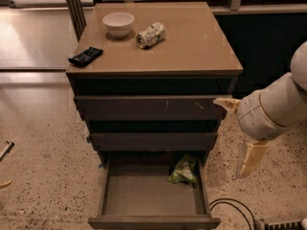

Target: Pick green rice chip bag from bottom drawer and place on counter

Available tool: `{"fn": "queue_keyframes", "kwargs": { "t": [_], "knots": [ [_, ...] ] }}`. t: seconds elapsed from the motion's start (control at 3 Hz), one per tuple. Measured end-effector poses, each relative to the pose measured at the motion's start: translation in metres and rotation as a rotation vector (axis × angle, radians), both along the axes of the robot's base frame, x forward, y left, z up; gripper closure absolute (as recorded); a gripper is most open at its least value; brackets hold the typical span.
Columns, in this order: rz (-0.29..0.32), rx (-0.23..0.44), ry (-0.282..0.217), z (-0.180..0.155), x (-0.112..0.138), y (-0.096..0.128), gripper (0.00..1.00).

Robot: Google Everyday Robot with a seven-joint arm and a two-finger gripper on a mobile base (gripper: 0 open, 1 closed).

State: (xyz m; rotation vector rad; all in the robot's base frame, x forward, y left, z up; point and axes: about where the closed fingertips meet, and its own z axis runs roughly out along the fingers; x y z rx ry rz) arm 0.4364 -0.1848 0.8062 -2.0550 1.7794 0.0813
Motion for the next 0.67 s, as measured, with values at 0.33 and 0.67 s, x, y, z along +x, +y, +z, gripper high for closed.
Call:
{"fn": "queue_keyframes", "kwargs": {
  "t": [0.33,0.67],
  "knots": [
    [0.072,-0.018,-0.029,-0.0010,-0.0002,0.0006,0.00],
    [0.072,-0.018,-0.029,-0.0010,-0.0002,0.0006,0.00]
  ]
}}
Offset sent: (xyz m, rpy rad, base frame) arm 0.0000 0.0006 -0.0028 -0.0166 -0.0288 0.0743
